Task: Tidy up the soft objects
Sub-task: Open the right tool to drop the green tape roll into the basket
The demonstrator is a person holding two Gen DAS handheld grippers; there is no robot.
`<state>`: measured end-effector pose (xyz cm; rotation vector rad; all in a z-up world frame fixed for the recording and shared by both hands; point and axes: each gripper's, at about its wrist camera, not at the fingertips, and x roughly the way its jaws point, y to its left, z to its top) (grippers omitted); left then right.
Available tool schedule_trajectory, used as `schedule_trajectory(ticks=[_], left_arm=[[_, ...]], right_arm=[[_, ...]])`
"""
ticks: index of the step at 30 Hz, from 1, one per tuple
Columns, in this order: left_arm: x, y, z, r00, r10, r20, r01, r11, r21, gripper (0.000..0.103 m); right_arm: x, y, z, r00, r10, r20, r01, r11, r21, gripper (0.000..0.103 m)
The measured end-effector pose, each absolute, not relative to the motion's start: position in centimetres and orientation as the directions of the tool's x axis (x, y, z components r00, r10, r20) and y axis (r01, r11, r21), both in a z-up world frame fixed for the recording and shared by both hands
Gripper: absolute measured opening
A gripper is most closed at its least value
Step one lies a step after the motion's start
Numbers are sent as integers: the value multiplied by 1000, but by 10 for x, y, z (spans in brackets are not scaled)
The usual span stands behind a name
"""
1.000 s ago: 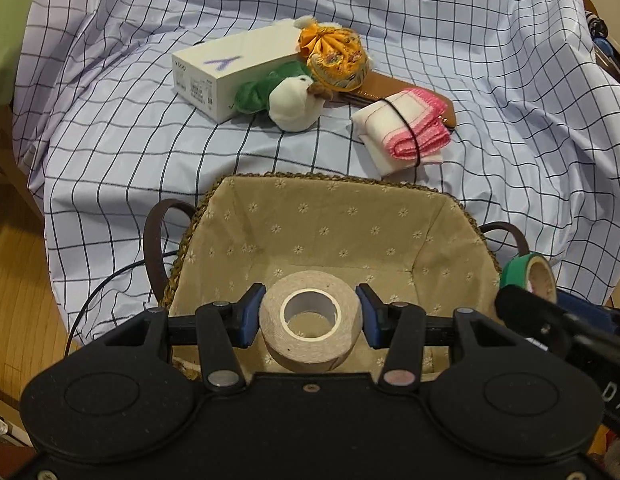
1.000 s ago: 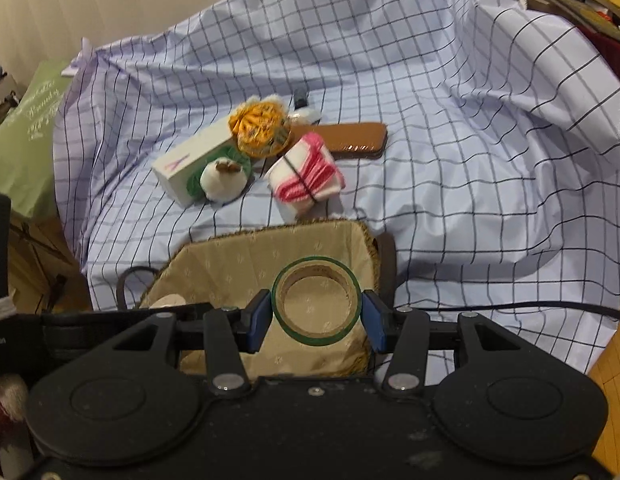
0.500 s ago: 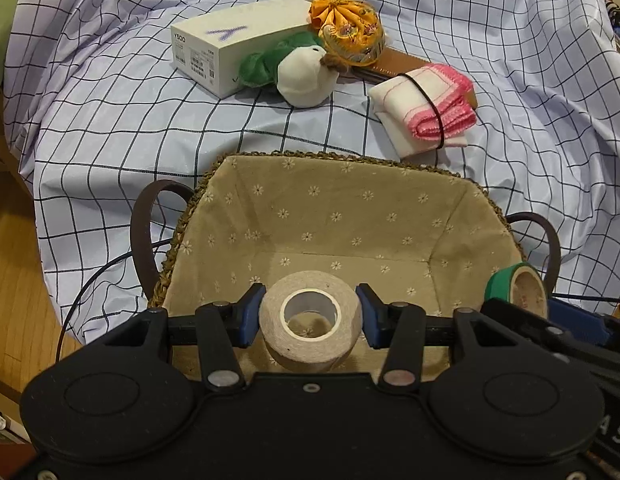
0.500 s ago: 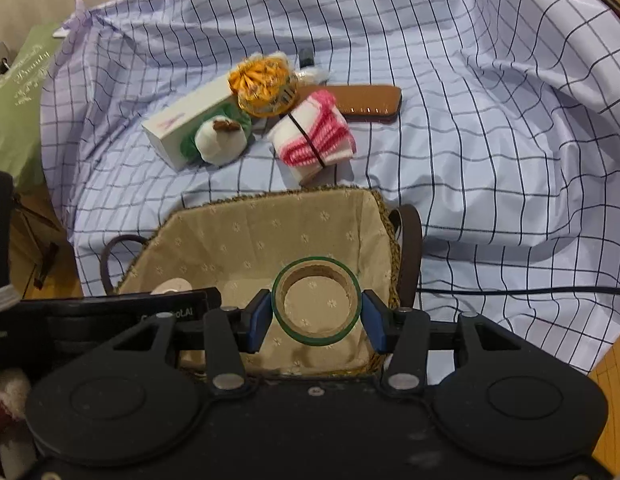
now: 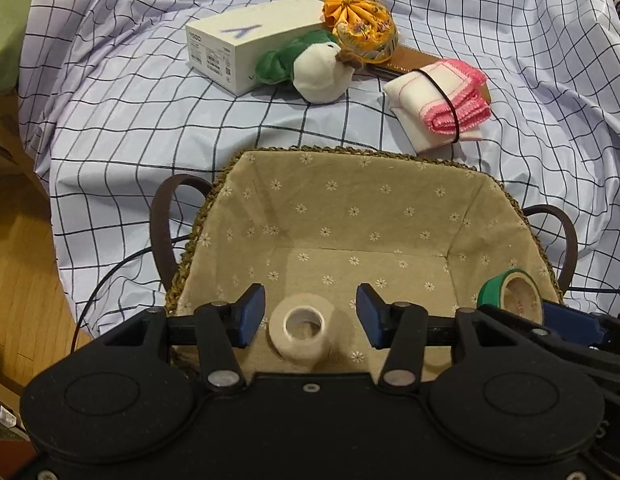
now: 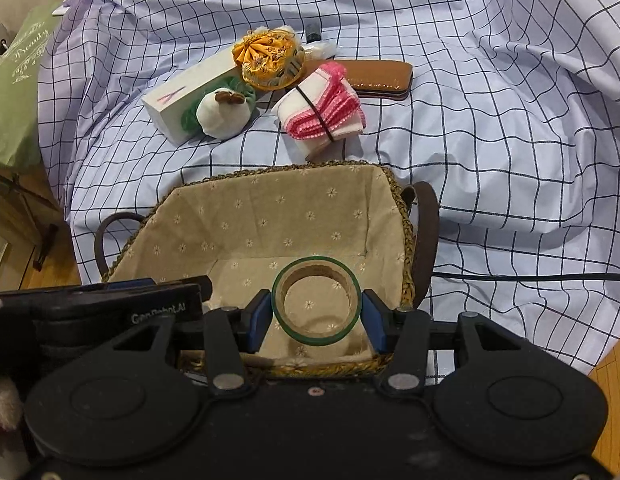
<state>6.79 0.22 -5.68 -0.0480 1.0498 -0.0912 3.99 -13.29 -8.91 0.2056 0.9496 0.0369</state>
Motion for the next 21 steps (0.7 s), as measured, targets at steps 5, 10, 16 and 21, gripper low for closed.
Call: schedule_trajectory(ticks=[5, 10, 16, 21], left_arm=[[63, 5, -52, 520, -83, -850, 42, 997, -72, 55], [61, 6, -48, 538, -76, -840, 35, 997, -68, 55], [61, 7, -48, 537, -77, -840, 34, 997, -70, 55], [59, 9, -44, 544, -78, -836, 32, 997, -72, 55]], right_arm=[[41, -130, -90, 576, 117, -809, 52, 982, 179, 48], [40, -129, -89, 579, 118, -807, 49, 983, 179, 49], [39, -130, -89, 582, 125, -804, 42, 982, 183, 51], [39, -130, -87, 587, 132, -799, 30, 982, 184, 52]])
